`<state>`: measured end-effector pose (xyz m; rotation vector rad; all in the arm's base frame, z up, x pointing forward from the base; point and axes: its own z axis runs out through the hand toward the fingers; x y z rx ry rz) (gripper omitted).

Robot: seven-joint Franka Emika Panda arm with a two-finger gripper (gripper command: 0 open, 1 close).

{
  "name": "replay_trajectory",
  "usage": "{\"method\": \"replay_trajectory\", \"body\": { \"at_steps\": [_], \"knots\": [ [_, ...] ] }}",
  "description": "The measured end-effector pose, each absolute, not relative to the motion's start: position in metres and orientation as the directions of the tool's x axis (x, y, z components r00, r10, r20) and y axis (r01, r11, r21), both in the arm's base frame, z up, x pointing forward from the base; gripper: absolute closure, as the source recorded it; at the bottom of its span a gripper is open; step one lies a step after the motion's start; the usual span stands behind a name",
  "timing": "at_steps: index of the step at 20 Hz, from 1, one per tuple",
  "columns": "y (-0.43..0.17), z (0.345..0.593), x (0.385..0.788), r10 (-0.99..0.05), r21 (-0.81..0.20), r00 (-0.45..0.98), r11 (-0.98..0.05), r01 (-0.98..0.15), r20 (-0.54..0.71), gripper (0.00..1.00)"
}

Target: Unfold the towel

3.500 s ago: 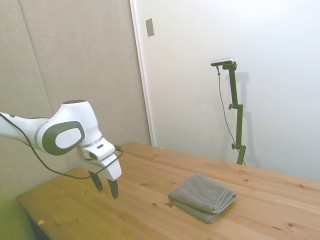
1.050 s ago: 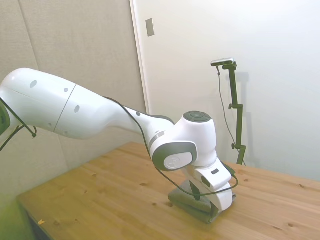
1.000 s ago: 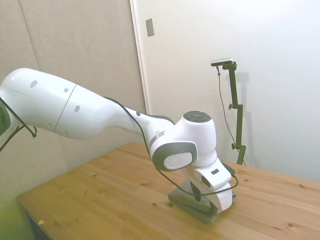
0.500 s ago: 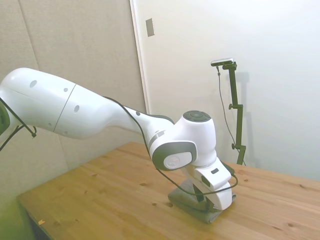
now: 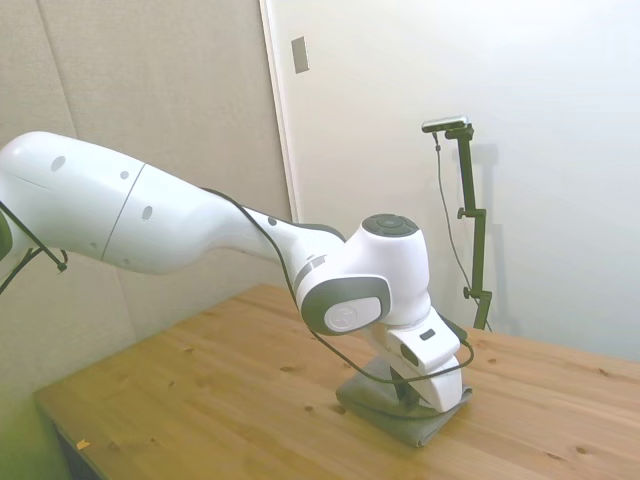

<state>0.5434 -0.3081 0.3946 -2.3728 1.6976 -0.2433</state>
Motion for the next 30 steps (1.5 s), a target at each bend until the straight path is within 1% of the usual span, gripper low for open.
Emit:
{"method": "replay_trajectory", "body": {
  "at_steps": [4,9,15,17,20,21,23,28,30],
  "knots": [
    [-0.290,0.416,0.553,-0.936,-0.297,0.352,-0.343,-0.891,0.027,1.00],
    [-0.244,0.444,0.579,-0.908,-0.334,0.416,-0.406,-0.850,0.047,1.00],
    [-0.167,0.468,0.609,-0.867,-0.360,0.494,-0.481,-0.799,0.062,1.00],
    [-0.135,0.476,0.618,-0.844,-0.360,0.531,-0.521,-0.774,0.078,1.00],
    [-0.085,0.478,0.631,-0.800,-0.358,0.590,-0.584,-0.728,0.106,1.00],
    [-0.071,0.475,0.634,-0.783,-0.354,0.611,-0.607,-0.712,0.114,0.00],
    [-0.048,0.464,0.639,-0.742,-0.327,0.658,-0.658,-0.678,0.128,0.00],
    [-0.027,0.411,0.651,-0.626,-0.266,0.769,-0.769,-0.582,0.129,0.00],
    [-0.024,0.402,0.651,-0.582,-0.265,0.804,-0.800,-0.539,0.121,0.00]
  ]
}}
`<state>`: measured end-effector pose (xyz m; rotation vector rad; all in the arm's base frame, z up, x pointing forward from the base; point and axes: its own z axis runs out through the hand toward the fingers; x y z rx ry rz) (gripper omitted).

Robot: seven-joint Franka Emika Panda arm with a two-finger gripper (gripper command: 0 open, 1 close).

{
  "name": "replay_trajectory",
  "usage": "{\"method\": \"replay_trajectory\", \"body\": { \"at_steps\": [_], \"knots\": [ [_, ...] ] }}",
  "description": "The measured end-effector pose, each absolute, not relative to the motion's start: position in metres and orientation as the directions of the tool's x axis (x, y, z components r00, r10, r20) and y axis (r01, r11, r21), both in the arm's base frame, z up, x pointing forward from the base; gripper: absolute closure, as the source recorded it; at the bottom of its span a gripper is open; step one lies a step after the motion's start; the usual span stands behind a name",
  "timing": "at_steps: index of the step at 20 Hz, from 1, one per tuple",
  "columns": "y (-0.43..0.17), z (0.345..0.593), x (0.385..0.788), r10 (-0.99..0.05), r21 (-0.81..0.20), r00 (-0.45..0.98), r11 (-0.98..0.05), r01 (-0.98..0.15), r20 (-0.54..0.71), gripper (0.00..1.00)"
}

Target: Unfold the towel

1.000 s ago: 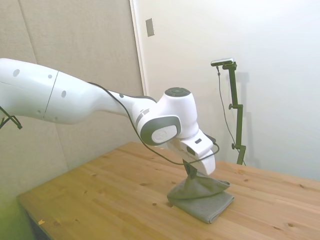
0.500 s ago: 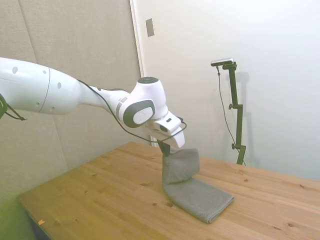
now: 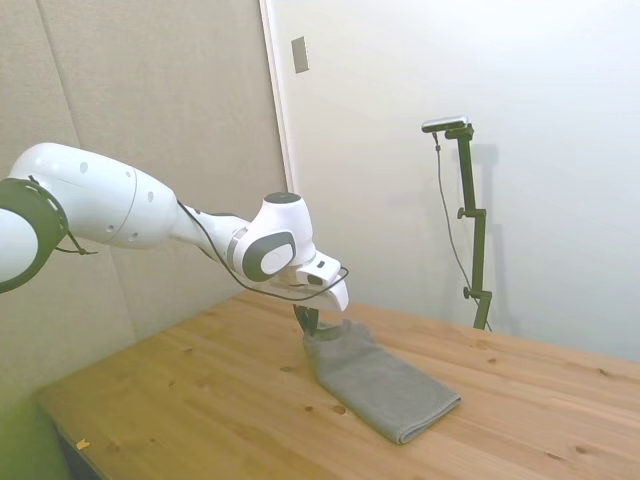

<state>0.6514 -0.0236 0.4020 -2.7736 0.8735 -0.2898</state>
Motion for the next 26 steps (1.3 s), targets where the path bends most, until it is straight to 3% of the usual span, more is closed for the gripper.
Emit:
{"method": "replay_trajectory", "body": {
  "at_steps": [9,16,22,26],
  "knots": [
    [-0.012,0.413,0.638,-0.466,-0.293,0.884,-0.851,-0.435,0.040,0.00],
    [-0.023,0.430,0.623,-0.392,-0.326,0.913,-0.854,-0.407,-0.114,0.00],
    [-0.053,0.453,0.606,-0.596,-0.161,0.801,-0.786,-0.597,-0.063,0.00],
    [-0.042,0.479,0.553,-0.728,-0.106,0.686,-0.682,-0.724,0.003,0.00]
  ]
}}
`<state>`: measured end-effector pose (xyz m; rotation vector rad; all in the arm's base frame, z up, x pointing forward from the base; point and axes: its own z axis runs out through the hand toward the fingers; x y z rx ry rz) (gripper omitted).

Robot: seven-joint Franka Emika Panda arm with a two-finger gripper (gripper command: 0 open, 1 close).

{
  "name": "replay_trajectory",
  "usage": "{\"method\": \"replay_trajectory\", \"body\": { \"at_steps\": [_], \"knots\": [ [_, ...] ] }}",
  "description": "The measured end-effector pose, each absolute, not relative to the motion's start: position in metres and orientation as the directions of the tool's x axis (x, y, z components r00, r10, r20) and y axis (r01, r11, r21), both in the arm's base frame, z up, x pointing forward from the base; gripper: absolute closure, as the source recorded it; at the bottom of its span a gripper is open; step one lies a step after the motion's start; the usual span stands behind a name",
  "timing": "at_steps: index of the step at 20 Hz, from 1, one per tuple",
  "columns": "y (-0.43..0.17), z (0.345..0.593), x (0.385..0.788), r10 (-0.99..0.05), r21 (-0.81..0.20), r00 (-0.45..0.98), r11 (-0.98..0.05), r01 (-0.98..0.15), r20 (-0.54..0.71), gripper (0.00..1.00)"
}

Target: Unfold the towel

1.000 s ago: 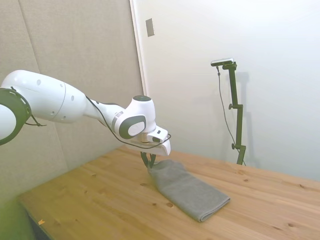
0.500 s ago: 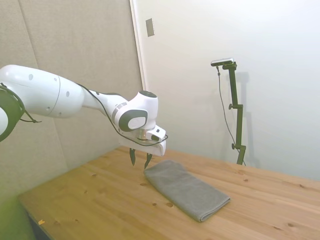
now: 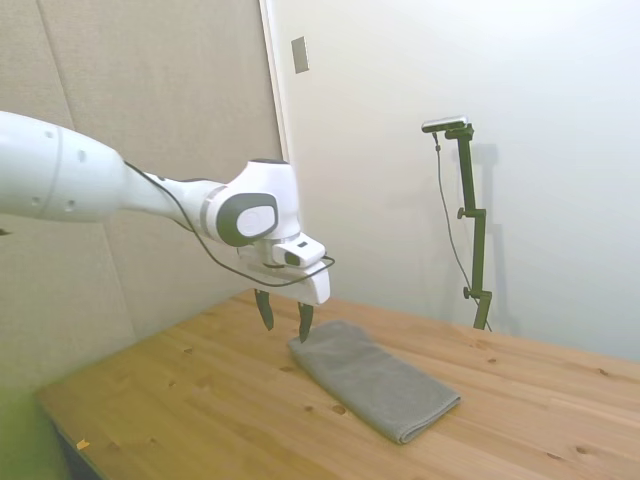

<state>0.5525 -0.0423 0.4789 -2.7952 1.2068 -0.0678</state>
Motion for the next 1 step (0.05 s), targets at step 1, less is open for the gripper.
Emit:
{"method": "replay_trajectory", "body": {
  "at_steps": [1],
  "knots": [
    [-0.0372,0.4850,0.5361,-0.756,-0.093,0.654,-0.653,-0.752,0.020,0.00]
  ]
}}
